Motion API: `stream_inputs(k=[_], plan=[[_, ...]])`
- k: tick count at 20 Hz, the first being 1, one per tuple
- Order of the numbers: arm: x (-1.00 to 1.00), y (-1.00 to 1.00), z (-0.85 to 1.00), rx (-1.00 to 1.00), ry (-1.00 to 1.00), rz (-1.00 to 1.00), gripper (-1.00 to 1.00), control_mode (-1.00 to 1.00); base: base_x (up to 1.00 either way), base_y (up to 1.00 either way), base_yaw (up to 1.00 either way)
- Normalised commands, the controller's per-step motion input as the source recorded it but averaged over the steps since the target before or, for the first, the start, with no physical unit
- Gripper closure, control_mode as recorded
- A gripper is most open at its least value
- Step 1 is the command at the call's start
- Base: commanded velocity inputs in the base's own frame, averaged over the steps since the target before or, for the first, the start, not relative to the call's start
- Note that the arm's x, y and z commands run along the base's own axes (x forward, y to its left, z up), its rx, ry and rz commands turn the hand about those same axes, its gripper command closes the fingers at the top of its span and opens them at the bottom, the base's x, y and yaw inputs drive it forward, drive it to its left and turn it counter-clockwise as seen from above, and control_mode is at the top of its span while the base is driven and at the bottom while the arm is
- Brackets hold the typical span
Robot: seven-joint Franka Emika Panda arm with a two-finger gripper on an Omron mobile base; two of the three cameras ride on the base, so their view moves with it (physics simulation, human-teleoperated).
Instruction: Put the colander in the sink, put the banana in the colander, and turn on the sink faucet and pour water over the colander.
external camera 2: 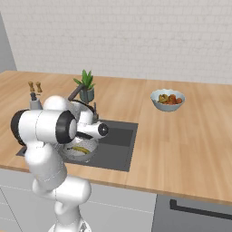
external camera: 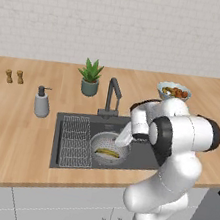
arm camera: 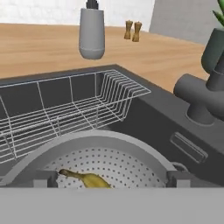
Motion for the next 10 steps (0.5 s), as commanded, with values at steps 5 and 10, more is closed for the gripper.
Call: stream_inputs(k=[5, 10], plan=[[-0.01, -0.10, 0.72, 0.21, -0.03, -0.12, -1.00, -1.00, 0.00, 0.00, 0.00], [-0.01, -0.38, 0.43, 0.12, -0.11, -0.20, -1.00, -1.00, 0.00, 0.00, 0.00]])
